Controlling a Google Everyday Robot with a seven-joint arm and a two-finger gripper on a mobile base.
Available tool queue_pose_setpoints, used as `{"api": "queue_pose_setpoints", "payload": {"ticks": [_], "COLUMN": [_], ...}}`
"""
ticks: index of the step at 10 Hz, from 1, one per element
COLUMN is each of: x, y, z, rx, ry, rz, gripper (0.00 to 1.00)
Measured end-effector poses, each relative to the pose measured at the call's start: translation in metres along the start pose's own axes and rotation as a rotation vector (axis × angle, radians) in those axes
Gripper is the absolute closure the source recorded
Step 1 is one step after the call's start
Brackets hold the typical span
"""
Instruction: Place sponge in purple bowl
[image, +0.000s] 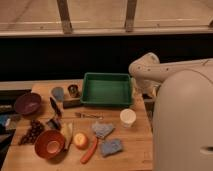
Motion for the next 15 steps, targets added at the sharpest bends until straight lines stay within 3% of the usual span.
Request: {"api": "queue_pose_setpoints", "payload": {"ticks": [15], "x": [-0.0027], "y": [0.0008], "z": [-0.0033], "rx": [0.002], "ry": [-0.001], "rz": [-0.008], "gripper": [0.33]}}
